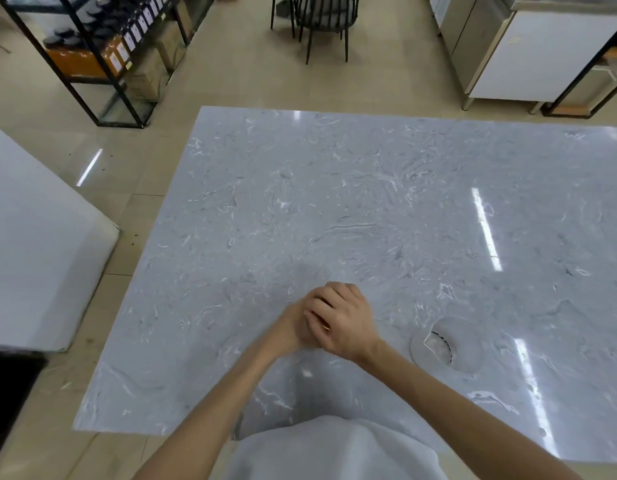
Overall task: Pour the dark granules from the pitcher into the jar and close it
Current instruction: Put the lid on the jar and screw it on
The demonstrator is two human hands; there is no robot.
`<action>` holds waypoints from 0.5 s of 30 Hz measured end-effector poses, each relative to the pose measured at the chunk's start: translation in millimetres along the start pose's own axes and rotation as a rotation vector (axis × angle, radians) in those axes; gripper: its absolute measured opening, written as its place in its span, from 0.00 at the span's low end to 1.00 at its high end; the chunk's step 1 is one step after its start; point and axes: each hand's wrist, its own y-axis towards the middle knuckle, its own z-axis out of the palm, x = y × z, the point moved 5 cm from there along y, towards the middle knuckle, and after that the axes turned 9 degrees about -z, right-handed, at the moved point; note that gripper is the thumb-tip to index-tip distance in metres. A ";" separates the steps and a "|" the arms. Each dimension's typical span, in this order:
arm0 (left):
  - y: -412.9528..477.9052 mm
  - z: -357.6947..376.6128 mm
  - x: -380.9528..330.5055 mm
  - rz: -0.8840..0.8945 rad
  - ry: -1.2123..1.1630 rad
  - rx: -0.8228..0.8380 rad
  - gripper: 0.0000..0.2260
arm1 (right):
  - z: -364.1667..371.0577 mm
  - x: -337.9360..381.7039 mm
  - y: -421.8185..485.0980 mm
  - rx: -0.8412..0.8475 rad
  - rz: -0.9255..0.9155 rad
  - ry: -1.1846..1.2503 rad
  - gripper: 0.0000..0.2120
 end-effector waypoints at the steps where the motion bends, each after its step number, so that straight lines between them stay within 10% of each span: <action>1: -2.3 0.2 7.2 -0.013 -0.004 0.071 0.15 | -1.7 0.7 -2.3 0.055 -0.144 0.051 0.06; 5: 0.5 7.6 9.8 -0.023 0.056 0.081 0.16 | -3.4 -2.3 -3.1 0.086 -0.345 0.130 0.05; 11: -26.2 10.0 -12.2 -0.144 -0.103 -0.499 0.09 | -1.8 8.7 -1.3 -0.137 0.199 -0.051 0.06; 15: -14.0 11.7 -13.4 -0.086 0.010 -0.328 0.06 | -1.6 14.0 -2.0 -0.102 0.365 -0.044 0.04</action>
